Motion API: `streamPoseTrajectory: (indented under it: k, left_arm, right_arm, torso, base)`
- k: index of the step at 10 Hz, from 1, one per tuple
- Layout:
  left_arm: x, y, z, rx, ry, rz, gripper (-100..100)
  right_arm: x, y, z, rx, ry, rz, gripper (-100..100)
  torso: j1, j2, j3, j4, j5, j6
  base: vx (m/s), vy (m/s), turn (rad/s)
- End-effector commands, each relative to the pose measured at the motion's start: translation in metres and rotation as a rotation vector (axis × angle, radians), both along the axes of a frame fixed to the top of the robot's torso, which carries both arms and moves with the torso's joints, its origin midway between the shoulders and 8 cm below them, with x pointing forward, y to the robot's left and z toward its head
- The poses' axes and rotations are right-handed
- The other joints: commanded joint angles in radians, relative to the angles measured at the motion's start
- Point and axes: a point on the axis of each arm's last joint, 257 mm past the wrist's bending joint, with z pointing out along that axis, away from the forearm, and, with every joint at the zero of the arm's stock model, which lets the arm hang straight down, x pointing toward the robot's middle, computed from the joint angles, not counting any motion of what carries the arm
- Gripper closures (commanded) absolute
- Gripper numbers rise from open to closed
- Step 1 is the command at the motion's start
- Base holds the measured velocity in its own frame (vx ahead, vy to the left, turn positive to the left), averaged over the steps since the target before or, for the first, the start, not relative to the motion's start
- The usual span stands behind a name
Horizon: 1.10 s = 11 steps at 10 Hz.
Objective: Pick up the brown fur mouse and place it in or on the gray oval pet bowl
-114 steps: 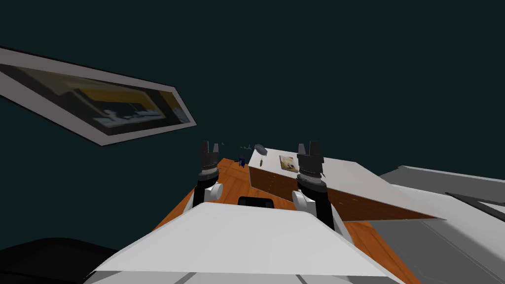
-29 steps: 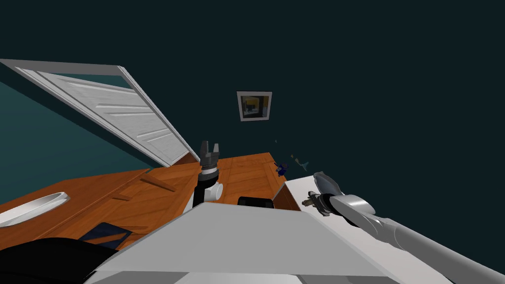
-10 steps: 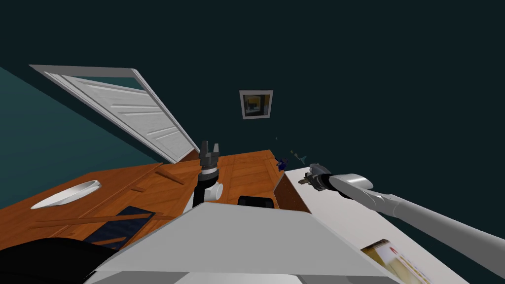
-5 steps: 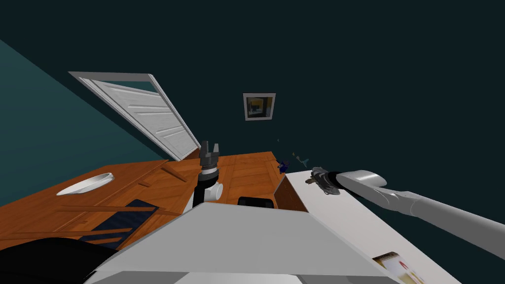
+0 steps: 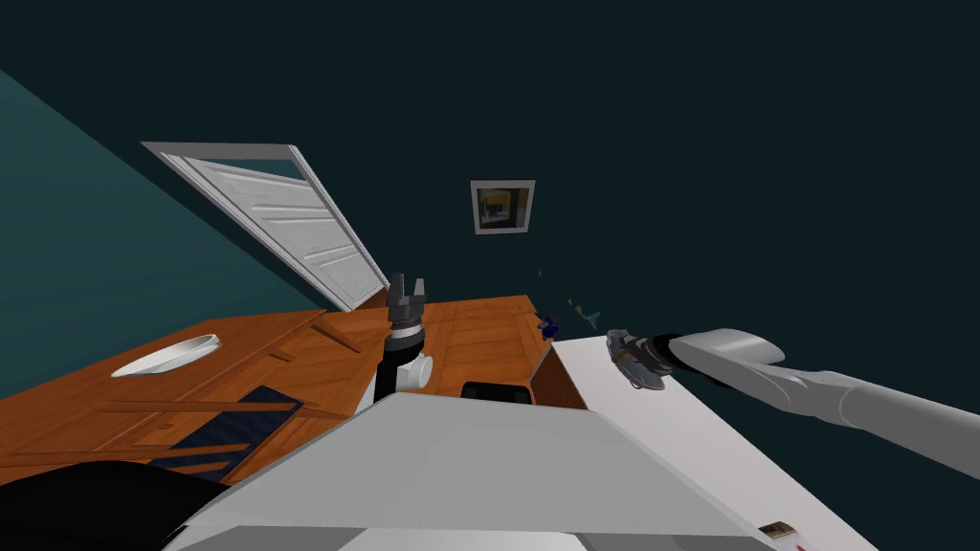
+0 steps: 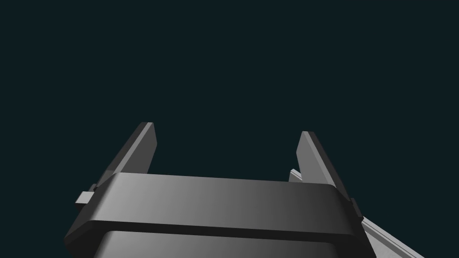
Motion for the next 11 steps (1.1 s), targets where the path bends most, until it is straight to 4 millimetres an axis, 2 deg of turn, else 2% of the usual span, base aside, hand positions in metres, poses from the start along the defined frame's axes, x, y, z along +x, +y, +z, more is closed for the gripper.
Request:
streamPoseTrajectory:
  k: [1,5,6,7,11]
  left_arm:
    - [0.000,0.000,0.000,0.000,0.000,0.000,0]
    - [0.000,0.000,0.000,0.000,0.000,0.000,0]
    - [0.000,0.000,0.000,0.000,0.000,0.000,0]
    - [0.000,0.000,0.000,0.000,0.000,0.000,0]
    - [0.000,0.000,0.000,0.000,0.000,0.000,0]
  right_arm:
    - [-0.008,-0.013,0.006,-0.030,0.019,-0.014,100]
    - [-0.031,-0.053,0.025,-0.117,0.074,-0.062,100]
    - [-0.026,-0.048,0.025,-0.104,0.065,-0.055,100]
    - [-0.026,-0.050,0.026,-0.109,0.066,-0.056,-100]
    - [-0.026,-0.050,0.026,-0.109,0.066,-0.055,-100]
  torso:
    - [0.000,0.000,0.000,0.000,0.000,0.000]
    - [-0.001,-0.001,-0.001,-0.001,-0.001,0.001]
    - [-0.001,-0.002,-0.001,-0.001,0.000,0.001]
    - [0.002,0.000,-0.001,-0.001,-0.001,0.001]
    - [0.005,0.003,0.001,0.000,0.000,0.001]
  base:
    - [0.057,-0.070,0.039]
    - [0.069,-0.074,0.032]
    - [0.037,-0.038,0.003]
    - [0.006,-0.009,0.002]
    - [0.000,0.000,0.000]
